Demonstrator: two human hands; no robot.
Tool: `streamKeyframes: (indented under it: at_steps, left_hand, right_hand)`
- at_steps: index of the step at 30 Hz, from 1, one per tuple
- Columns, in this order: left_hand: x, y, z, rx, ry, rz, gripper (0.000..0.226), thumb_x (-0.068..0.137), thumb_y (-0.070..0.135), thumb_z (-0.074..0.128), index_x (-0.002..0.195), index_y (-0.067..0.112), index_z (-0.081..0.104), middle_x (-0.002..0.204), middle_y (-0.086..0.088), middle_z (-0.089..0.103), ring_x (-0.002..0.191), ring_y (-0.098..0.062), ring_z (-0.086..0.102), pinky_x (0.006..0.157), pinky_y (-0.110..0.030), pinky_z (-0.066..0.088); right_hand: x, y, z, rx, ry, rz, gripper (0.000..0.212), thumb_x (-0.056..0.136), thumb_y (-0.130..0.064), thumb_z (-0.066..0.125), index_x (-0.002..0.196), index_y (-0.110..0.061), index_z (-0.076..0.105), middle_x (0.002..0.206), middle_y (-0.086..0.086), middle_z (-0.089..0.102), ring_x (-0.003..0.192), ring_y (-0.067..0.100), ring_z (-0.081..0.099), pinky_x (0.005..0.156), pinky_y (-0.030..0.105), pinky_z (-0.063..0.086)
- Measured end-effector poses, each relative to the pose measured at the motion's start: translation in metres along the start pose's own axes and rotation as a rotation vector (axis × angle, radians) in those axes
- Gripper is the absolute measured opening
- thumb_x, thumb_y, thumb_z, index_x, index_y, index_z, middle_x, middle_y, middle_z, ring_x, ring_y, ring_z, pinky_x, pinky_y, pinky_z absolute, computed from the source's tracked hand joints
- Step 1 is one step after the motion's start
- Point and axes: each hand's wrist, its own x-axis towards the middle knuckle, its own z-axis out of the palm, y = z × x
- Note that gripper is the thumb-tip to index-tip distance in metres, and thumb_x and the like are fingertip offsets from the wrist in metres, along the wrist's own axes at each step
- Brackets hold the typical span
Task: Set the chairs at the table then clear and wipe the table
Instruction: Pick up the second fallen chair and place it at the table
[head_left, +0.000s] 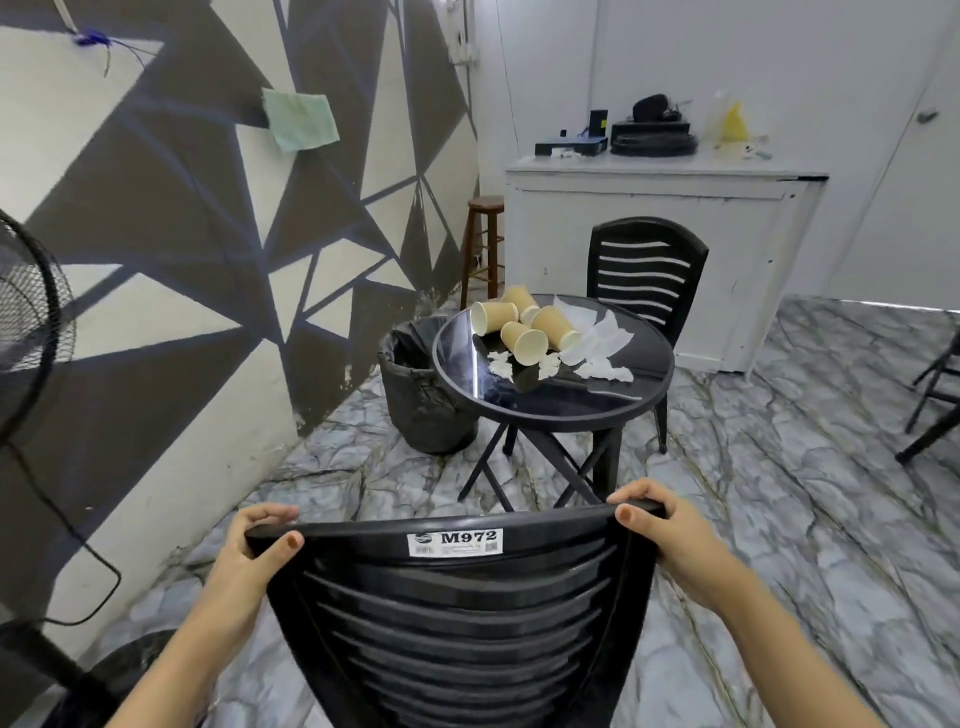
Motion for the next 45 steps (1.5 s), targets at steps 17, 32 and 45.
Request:
streamKeyframes:
  at_steps: [17, 32, 45]
  left_hand:
    - [0.084, 0.025, 0.008, 0.043, -0.072, 0.029, 0.059, 0.042, 0.044, 0.076, 0.091, 0.015, 0.057, 0.083, -0.011, 0.057, 0.067, -0.018, 0.061, 0.062, -0.031, 0.051]
    - [0.229, 0.012, -0.051, 0.03, -0.597, 0.096, 0.062, 0.027, 0.062, 0.088, 0.07, 0.026, 0.061, 0.081, -0.014, 0.051, 0.074, -0.026, 0.048, 0.058, -0.026, 0.043]
    - [0.351, 0.01, -0.049, -0.154, -0.729, 0.027, 0.07, 0.027, 0.052, 0.092, 0.084, 0.021, 0.065, 0.074, -0.002, 0.063, 0.069, -0.014, 0.06, 0.061, -0.017, 0.049]
  right_hand:
    - [0.048, -0.009, 0.022, 0.129, 0.267, -0.01, 0.05, 0.026, -0.049, 0.09, 0.06, -0.02, 0.067, 0.067, 0.0, 0.065, 0.055, 0.006, 0.061, 0.048, 0.014, 0.048]
    - [0.008, 0.052, 0.167, 0.216, 0.778, -0.17, 0.028, 0.036, -0.024, 0.086, 0.058, -0.02, 0.07, 0.072, 0.006, 0.061, 0.055, 0.001, 0.059, 0.052, 0.01, 0.047]
    - [0.105, 0.044, 0.208, 0.115, 0.913, -0.161, 0.053, 0.026, -0.047, 0.089, 0.068, -0.022, 0.07, 0.07, 0.001, 0.065, 0.059, 0.005, 0.059, 0.054, 0.014, 0.049]
